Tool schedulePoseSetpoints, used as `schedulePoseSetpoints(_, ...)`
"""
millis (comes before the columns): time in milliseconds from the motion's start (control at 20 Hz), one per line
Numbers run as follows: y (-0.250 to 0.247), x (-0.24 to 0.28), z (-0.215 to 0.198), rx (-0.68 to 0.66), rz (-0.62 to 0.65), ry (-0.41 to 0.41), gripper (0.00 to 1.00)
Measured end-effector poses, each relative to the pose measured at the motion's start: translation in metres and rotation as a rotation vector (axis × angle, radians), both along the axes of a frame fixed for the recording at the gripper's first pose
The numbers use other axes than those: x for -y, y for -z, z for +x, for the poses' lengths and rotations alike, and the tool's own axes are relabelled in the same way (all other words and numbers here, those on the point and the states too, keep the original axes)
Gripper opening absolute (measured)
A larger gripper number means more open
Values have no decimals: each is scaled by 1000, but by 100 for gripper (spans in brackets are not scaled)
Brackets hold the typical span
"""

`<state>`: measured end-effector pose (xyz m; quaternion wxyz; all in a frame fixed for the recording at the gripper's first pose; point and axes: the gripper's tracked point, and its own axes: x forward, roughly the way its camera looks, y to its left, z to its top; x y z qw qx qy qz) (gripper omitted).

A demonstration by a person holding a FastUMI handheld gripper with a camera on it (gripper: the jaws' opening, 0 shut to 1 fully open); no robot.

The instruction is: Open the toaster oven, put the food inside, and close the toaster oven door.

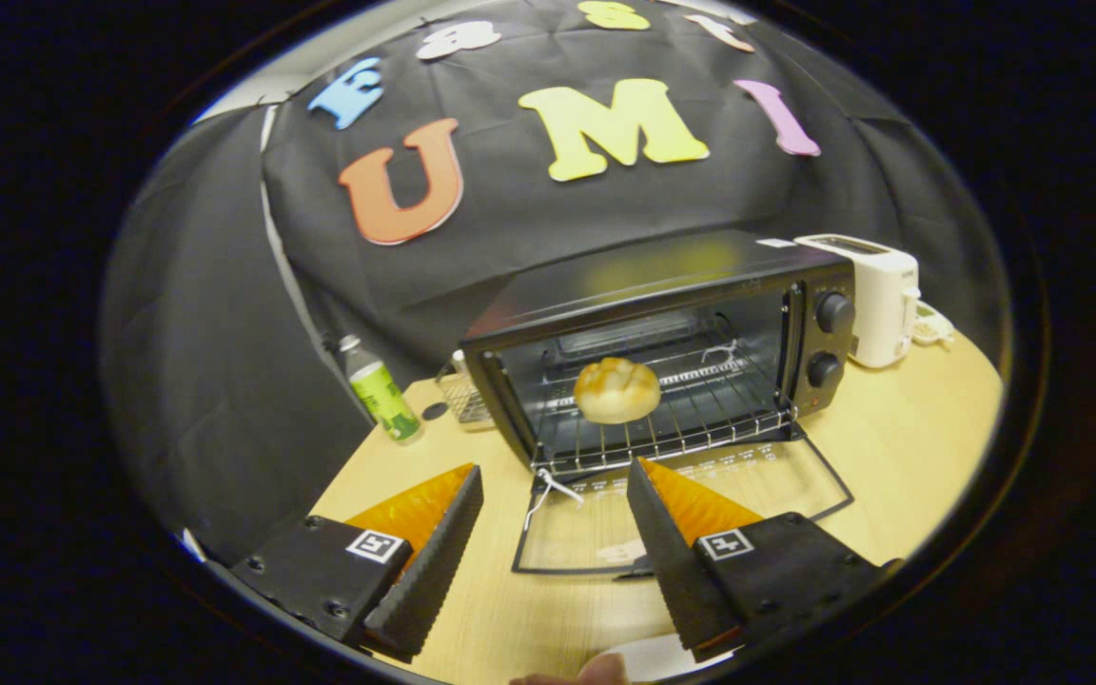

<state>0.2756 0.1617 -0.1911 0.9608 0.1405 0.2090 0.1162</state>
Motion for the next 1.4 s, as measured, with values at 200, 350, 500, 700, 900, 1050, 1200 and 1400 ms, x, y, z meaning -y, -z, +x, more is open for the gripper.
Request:
schedulePoseSetpoints(200,-23,23,-53,84,-112,-54,98)
schedulePoseSetpoints(350,-10,53,-71,74,-151,-19,100)
schedulePoseSetpoints(500,26,74,-76,-9,-136,9,100)
schedulePoseSetpoints(700,79,69,-79,-110,-162,-24,100)
schedulePoseSetpoints(900,113,71,-67,-215,-172,-22,100)
schedulePoseSetpoints(1050,134,75,-53,-280,-204,-15,100)
schedulePoseSetpoints(1200,146,80,-39,-301,-234,7,100)
schedulePoseSetpoints(1400,143,80,-29,-308,-250,13,100)
